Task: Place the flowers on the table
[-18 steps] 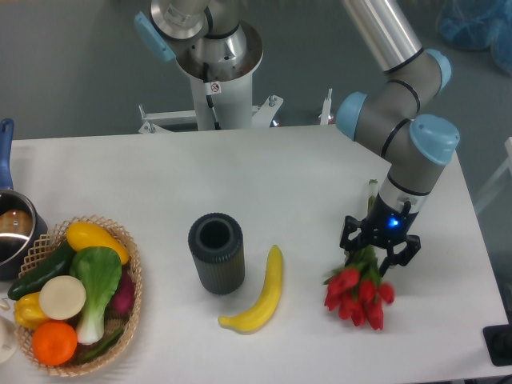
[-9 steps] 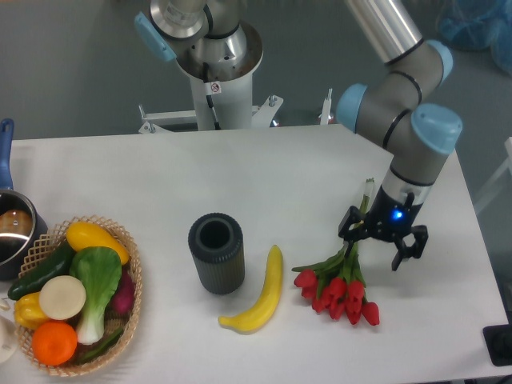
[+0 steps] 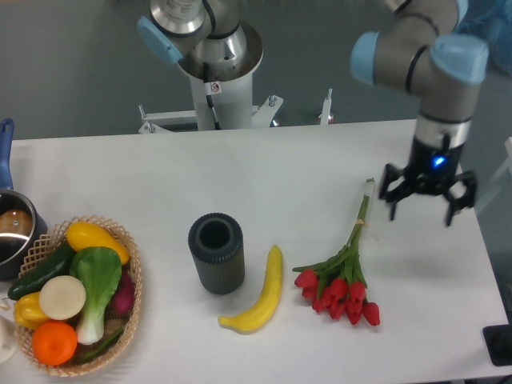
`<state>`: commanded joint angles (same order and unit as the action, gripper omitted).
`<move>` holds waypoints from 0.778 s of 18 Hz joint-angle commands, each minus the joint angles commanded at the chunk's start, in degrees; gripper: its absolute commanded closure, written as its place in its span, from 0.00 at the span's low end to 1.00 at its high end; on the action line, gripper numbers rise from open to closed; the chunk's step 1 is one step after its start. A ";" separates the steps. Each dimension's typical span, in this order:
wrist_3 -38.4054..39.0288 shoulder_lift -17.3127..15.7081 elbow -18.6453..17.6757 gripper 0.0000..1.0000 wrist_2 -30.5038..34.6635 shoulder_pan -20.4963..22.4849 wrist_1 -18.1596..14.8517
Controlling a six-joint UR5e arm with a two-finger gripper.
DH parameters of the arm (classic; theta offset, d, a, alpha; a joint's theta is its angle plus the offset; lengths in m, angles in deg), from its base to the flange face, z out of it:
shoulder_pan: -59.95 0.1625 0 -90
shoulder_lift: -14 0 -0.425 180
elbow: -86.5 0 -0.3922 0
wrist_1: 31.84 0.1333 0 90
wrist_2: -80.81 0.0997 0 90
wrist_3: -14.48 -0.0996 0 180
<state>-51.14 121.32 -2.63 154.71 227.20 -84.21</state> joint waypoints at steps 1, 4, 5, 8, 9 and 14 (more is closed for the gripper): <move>-2.82 -0.88 0.00 0.00 1.23 1.14 -0.97; -9.94 -2.64 0.18 0.00 2.73 3.08 -4.83; -11.97 -3.52 -0.17 0.00 3.17 4.30 -5.98; -17.60 -5.80 -2.27 0.00 3.79 6.33 -6.34; -18.48 -6.25 -2.80 0.00 3.79 7.29 -6.34; -18.58 -7.39 -3.69 0.00 3.53 8.36 -5.99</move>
<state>-69.72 113.93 -6.31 158.24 235.56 -90.20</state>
